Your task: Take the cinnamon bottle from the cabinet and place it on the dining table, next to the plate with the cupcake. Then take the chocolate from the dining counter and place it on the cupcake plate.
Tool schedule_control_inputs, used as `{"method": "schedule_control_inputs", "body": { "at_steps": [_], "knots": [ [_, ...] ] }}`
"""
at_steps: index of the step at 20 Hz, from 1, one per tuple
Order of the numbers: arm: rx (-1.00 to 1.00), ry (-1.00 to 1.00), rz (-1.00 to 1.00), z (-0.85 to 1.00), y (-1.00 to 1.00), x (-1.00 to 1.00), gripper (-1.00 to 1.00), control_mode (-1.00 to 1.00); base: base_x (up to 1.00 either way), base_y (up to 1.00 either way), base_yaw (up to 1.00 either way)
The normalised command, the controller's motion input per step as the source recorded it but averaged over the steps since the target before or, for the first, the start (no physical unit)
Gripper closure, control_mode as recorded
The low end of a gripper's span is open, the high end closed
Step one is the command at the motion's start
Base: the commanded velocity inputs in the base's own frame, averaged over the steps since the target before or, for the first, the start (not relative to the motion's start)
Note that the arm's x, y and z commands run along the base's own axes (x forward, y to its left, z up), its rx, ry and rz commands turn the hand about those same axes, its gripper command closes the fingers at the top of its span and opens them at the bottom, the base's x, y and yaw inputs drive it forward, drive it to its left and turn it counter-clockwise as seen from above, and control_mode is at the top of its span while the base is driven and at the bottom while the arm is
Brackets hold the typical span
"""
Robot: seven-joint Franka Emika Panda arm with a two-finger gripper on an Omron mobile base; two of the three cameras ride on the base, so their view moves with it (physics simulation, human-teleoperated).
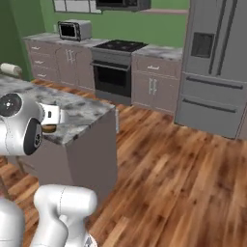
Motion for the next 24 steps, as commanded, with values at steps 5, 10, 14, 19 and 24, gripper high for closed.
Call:
{"method": "schedule_control_inputs", "body": {
  "at_steps": [5, 10, 14, 19, 24],
  "knots": [
    [0.00, 0.00, 0.00, 0.00, 0.00, 0.00, 1.00, 1.00, 0.62, -0.39, 0.62],
    [0.00, 0.00, 0.00, 0.00, 0.00, 0.00, 1.00, 1.00, 0.42, -0.38, 0.50],
    [0.00, 0.00, 0.00, 0.00, 0.00, 0.00, 1.00, 1.00, 0.21, 0.82, 0.15],
    [0.00, 0.00, 0.00, 0.00, 0.00, 0.00, 1.00, 1.00, 0.24, 1.00, 0.01],
    [0.00, 0.00, 0.00, 0.00, 0.00, 0.00, 1.00, 1.00, 0.13, 1.00, 0.00]
  ]
}}
